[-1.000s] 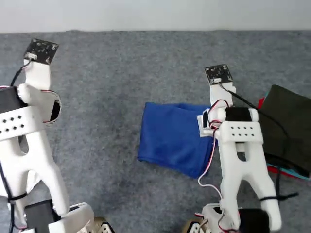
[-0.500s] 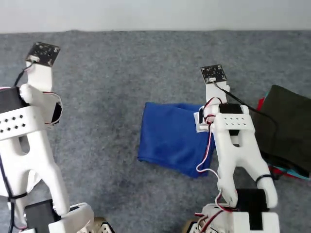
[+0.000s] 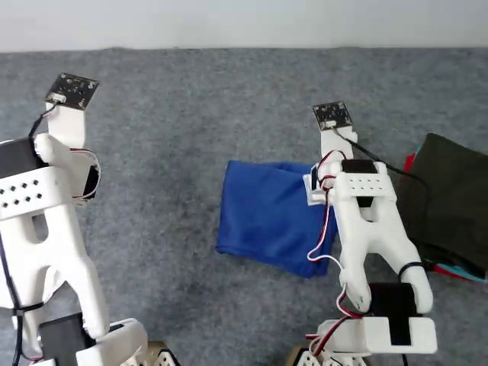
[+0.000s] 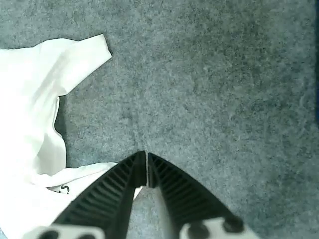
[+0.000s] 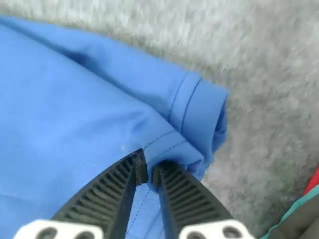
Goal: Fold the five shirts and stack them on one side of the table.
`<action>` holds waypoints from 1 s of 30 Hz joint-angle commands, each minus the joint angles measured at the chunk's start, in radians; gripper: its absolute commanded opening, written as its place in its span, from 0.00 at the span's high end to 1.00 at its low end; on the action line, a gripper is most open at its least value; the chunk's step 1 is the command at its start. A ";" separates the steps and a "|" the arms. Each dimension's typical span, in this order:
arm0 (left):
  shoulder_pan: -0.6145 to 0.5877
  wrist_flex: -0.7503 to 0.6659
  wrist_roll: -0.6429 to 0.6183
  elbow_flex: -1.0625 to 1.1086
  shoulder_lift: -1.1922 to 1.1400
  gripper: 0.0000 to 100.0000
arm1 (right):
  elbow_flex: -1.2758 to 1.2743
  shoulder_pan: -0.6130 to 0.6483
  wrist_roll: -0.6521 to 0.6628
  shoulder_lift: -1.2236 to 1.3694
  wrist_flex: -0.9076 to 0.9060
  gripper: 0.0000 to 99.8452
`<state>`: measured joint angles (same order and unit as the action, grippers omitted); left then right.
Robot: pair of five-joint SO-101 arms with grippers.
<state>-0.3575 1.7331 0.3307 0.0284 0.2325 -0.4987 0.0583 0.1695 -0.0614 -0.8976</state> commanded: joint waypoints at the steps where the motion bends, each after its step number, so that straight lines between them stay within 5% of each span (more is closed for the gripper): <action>1: -0.005 0.003 0.005 -0.002 0.038 0.99 | 0.098 -0.002 0.041 -0.015 -0.021 0.99; 24: -0.008 0.005 0.008 -0.002 0.044 0.99 | 0.416 -0.067 0.226 0.191 -0.015 0.98; 30: -0.008 0.008 0.008 -0.002 0.044 0.99 | 0.457 -0.059 0.218 0.163 -0.234 0.81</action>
<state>-0.3590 1.7331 0.3307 0.0284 0.2325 -0.1289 0.0061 0.3874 0.1442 -1.0357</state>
